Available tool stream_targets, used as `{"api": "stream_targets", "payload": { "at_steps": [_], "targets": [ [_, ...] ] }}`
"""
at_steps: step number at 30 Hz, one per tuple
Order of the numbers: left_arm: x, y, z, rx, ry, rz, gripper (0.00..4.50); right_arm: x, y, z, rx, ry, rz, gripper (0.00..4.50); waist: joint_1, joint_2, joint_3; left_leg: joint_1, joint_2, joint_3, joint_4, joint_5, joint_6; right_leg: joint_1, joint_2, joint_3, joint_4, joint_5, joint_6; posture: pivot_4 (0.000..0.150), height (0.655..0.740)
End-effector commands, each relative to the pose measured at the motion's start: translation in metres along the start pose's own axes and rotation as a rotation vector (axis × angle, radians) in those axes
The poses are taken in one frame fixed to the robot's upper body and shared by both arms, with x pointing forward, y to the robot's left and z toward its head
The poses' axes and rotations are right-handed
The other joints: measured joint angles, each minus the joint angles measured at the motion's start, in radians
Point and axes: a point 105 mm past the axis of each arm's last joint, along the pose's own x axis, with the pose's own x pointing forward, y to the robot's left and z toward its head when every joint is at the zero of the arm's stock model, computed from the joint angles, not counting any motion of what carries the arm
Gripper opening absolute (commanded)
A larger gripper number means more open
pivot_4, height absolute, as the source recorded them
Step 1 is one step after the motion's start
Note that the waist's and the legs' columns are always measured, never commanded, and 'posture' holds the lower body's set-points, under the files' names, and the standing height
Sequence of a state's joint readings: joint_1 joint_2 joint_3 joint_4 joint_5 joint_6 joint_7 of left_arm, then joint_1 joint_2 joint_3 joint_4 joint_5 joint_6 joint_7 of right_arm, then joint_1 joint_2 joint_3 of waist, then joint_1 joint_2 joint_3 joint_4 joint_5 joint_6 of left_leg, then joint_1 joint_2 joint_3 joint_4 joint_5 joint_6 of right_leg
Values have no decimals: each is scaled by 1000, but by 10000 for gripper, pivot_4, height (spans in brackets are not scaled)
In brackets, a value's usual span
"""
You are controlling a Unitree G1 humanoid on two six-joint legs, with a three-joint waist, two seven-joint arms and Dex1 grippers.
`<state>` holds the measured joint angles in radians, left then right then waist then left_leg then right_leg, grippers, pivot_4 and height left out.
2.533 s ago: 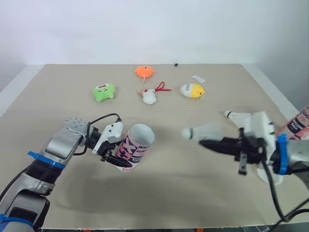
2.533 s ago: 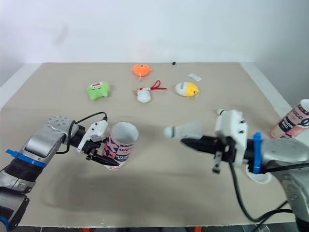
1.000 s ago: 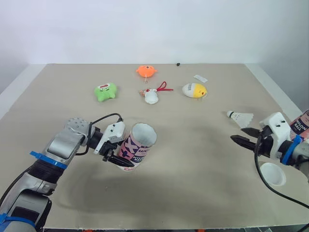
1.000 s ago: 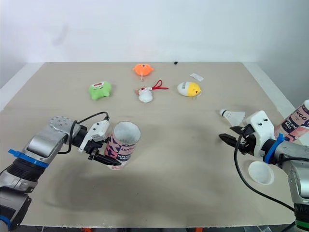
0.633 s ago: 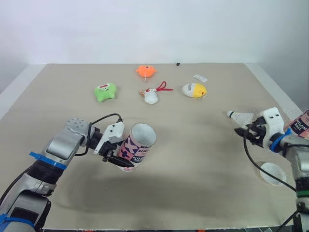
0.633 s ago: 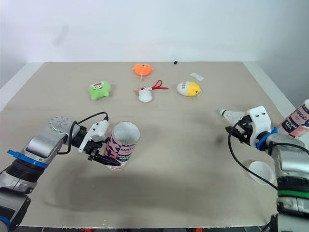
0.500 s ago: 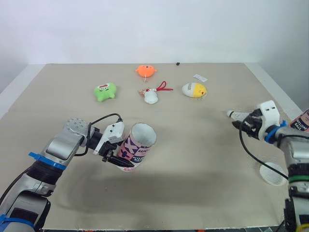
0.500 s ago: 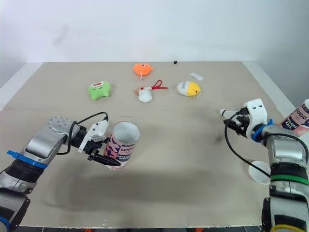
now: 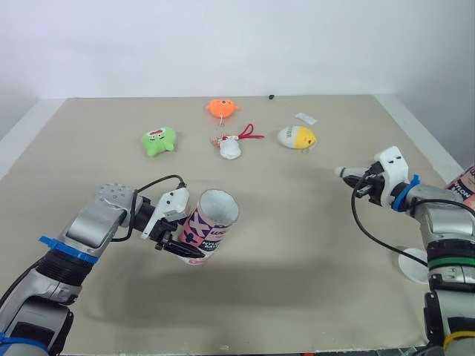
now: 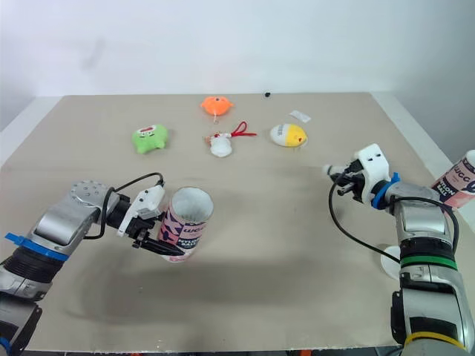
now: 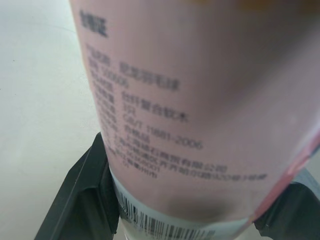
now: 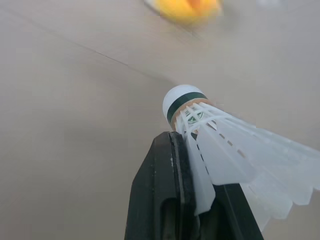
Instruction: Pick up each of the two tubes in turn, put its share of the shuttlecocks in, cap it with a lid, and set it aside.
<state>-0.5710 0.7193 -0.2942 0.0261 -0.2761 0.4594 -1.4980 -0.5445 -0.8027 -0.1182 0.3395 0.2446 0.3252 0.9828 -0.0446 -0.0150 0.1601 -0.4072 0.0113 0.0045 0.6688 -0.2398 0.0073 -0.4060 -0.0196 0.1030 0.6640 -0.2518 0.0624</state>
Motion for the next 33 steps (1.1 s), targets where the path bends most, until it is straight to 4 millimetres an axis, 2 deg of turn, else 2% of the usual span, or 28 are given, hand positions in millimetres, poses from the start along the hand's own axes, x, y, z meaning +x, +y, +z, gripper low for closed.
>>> {"api": "stream_targets", "payload": {
  "at_steps": [1, 3, 4, 6, 8, 13, 20, 25, 26, 27, 28, 29, 31, 32, 33],
  "targets": [
    [3, 0, -10, -31, 36, 0, 27542, -18, 64, 63, -212, -158, 320, 2030, 1, 1, 1, 0, 0, -1, 0, 0, 0, 0, 0, 0, 0, -1, 1, 1500, 7323],
    [4, 2, -9, -26, 38, -5, 27542, -28, 113, 90, -319, -201, 530, 2030, 0, 1, 1, 0, 0, -2, 0, 0, 0, 1, 1, -2, 0, -2, 4, 1500, 7323],
    [4, 2, -9, -24, 38, -7, 27542, -29, 129, 98, -364, -206, 590, 2030, 0, 2, 2, 0, 0, -2, 1, 0, 0, 1, 0, -2, 0, -2, 4, 1500, 7323],
    [5, 3, -8, -19, 38, -12, 27542, -28, 149, 110, -463, -212, 650, 2030, 0, 1, 2, 1, 1, -3, 1, 0, 0, 1, 1, -2, 0, -2, 4, 1500, 7323],
    [6, 4, -8, -15, 40, -17, 27542, -24, 159, 121, -526, -220, 685, 2030, 0, 0, 3, 1, 2, -2, 2, 1, 0, 1, 0, -3, 0, -1, 3, 1500, 7323],
    [6, 7, -6, -6, 41, -21, 27542, -10, 176, 145, -676, -238, 761, 2030, 3, -1, 4, 0, 1, 1, 3, 2, 0, -1, -3, -4, 0, -1, -2, 1500, 7323],
    [5, 7, -6, -5, 40, -22, 27542, 8, 194, 145, -815, -191, 879, 2030, 11, -1, 4, -1, 0, -2, 2, 2, -1, -2, -3, -6, 0, 1, -1, 1500, 7323],
    [4, 7, -7, -8, 39, -16, 27542, 27, 196, 147, -836, -170, 900, 2030, 12, -1, 4, -2, 0, -3, 2, 2, -1, -2, -3, -7, 0, 1, -2, 1500, 7323],
    [4, 7, -7, -9, 39, -15, 27542, 29, 196, 148, -838, -166, 901, 4398, 12, -1, 4, -2, 1, -3, 2, 2, -1, -2, -3, -8, 0, 1, -2, 1500, 7323],
    [4, 7, -7, -9, 39, -15, 27542, 30, 196, 148, -842, -158, 907, 4398, 13, -1, 4, -2, 1, -3, 2, 2, -1, -2, -3, -8, 0, 1, -2, 1500, 7323],
    [4, 7, -7, -10, 38, -15, 27542, 31, 196, 148, -846, -153, 914, 8080, 13, -1, 4, -2, 1, -4, 2, 2, -1, -1, -3, -9, 0, 1, -3, 1500, 7323],
    [4, 6, -7, -11, 38, -14, 27542, 32, 196, 150, -847, -160, 914, 13973, 13, -1, 4, -2, 1, -3, 2, 2, -1, -2, -3, -9, 0, 1, -4, 1500, 7323],
    [4, 6, -7, -13, 36, -14, 27542, 28, 196, 159, -829, -187, 930, 19876, 13, -1, 4, -2, 1, -4, 2, 2, -1, -1, -3, -10, 1, 2, -6, 1500, 7323],
    [4, 6, -7, -14, 36, -14, 27542, 23, 195, 163, -808, -204, 945, 22087, 13, -1, 4, -2, 1, -4, 2, 2, -1, -1, -3, -10, 1, 1, -6, 1500, 7323],
    [4, 6, -7, -15, 36, -14, 27542, 18, 193, 167, -789, -218, 958, 22087, 14, -1, 4, -2, 1, -5, 2, 2, -1, -1, -3, -11, 1, 1, -6, 1500, 7323]
  ]
}}
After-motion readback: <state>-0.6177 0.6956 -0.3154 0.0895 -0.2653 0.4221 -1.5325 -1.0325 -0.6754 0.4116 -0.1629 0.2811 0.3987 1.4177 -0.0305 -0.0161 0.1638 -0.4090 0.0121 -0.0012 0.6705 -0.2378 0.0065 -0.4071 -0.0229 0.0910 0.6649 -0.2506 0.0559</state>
